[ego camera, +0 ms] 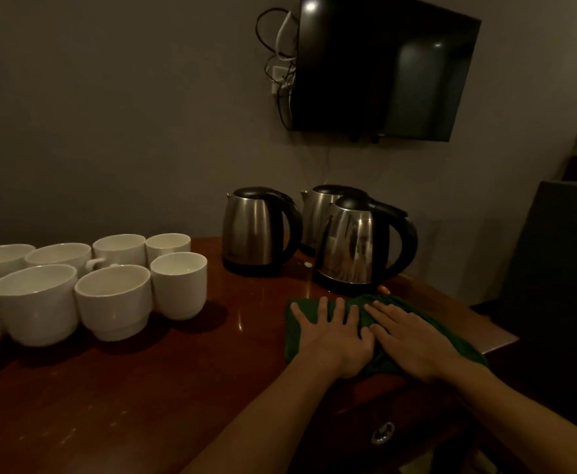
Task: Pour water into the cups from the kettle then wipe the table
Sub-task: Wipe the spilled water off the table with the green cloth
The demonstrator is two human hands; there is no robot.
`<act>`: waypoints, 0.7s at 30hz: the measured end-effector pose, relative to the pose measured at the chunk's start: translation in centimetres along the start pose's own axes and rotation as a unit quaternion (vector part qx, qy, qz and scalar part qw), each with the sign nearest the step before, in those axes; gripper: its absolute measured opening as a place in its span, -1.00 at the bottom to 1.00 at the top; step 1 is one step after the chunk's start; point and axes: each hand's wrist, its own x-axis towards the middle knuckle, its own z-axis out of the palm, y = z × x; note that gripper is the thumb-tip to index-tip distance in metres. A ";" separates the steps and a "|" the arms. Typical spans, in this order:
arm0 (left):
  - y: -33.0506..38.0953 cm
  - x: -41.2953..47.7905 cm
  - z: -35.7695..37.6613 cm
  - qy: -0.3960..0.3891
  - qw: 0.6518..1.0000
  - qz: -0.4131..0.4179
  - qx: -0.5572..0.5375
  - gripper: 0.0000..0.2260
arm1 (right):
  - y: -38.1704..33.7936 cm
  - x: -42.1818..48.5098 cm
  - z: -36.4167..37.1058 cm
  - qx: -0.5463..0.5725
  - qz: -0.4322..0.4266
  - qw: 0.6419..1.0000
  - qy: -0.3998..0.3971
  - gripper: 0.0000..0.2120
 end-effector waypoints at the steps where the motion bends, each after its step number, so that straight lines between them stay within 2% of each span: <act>1: 0.2 0.2 0.0 0.001 1.000 0.002 -0.002 -0.41 | 0.2 0.0 0.1 -0.005 -0.001 1.000 -0.001 -0.51; 10: 1.6 1.5 0.1 -0.012 1.000 -0.001 0.001 -0.43 | 2.0 0.0 1.1 0.036 0.008 0.999 0.011 -0.52; 15: 3.0 1.9 0.1 -0.009 1.000 0.000 0.001 -0.44 | 3.4 -0.1 1.9 0.127 0.047 0.990 0.025 -0.48; 21: 5.6 2.9 0.5 -0.005 1.000 -0.002 0.001 -0.44 | 5.7 -0.6 3.0 0.113 0.057 0.992 0.003 -0.47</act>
